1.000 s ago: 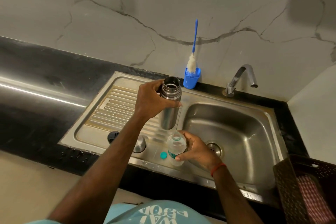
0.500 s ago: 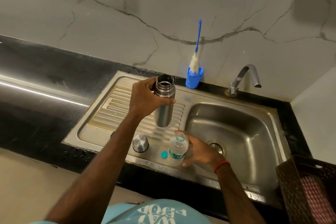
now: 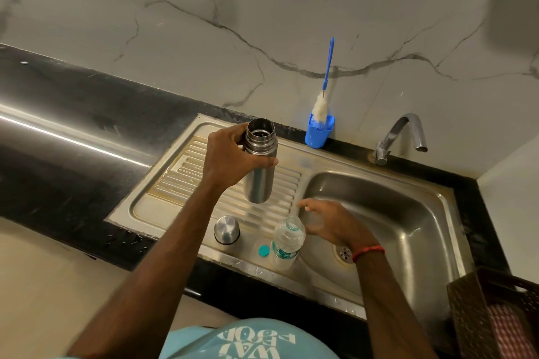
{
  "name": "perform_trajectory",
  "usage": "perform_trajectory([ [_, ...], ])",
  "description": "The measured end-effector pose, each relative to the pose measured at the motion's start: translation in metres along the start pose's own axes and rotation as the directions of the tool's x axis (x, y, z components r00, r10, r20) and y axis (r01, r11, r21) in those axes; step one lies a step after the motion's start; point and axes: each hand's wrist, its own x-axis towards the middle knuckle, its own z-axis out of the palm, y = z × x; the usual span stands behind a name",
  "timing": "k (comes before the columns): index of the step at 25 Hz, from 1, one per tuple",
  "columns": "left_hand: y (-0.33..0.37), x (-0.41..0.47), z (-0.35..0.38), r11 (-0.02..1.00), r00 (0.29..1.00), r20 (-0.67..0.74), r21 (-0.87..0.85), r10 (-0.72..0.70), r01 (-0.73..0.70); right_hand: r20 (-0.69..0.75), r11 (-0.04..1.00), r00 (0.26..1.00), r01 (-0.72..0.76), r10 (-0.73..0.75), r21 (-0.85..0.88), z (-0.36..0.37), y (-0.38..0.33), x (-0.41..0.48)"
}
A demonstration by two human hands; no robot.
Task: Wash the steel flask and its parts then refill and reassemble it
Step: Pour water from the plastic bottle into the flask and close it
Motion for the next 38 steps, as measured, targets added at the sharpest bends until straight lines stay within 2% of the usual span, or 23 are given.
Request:
perform_trajectory([
  [6,-0.006,-0.009,-0.022,1.000,0.998,-0.060,0.023,-0.014,0.015,-0.071,0.991,0.995,0.082,-0.075,0.103,-0.019,-0.018,0.017],
  [7,-0.008,-0.011,-0.027,1.000,0.998,-0.067,0.025,-0.015,0.017,-0.032,0.988,0.998,0.063,-0.059,0.142,-0.020,-0.016,0.019],
  [9,-0.011,-0.015,-0.036,0.999,0.996,-0.084,0.028,-0.023,0.025,0.176,0.983,0.984,-0.009,-0.024,0.183,-0.020,-0.009,0.022],
  [11,-0.014,-0.019,-0.045,0.999,0.993,-0.108,0.033,-0.040,0.043,0.403,0.987,0.915,-0.068,0.004,0.144,-0.009,-0.004,0.021],
  [13,-0.017,-0.021,-0.052,0.998,0.991,-0.124,0.041,-0.042,0.047,0.480,0.983,0.877,-0.101,0.015,0.153,0.011,0.000,0.017],
  [18,-0.027,-0.021,-0.066,0.995,0.986,-0.159,0.073,-0.059,0.072,0.401,0.970,0.916,-0.082,-0.016,0.227,0.042,-0.001,0.027],
  [23,-0.037,-0.016,-0.075,0.996,0.983,-0.177,0.068,-0.053,0.066,0.447,0.988,0.893,-0.107,0.046,0.113,0.031,-0.011,0.035],
  [27,-0.041,-0.012,-0.084,0.998,0.983,-0.181,0.049,-0.035,0.044,0.394,0.989,0.909,-0.149,0.135,0.005,0.007,-0.018,0.047],
  [30,-0.050,-0.009,-0.092,0.998,0.984,-0.177,0.050,-0.034,0.043,0.320,0.985,0.934,-0.172,0.155,0.025,-0.029,-0.043,0.049],
  [34,-0.062,-0.005,-0.103,0.998,0.986,-0.162,0.045,-0.043,0.051,0.189,0.997,0.979,-0.076,0.073,0.012,-0.069,-0.094,0.047],
  [38,-0.075,-0.006,-0.117,0.998,0.989,-0.139,0.031,-0.056,0.061,0.155,0.995,0.986,0.077,-0.066,-0.063,-0.073,-0.154,0.053],
])
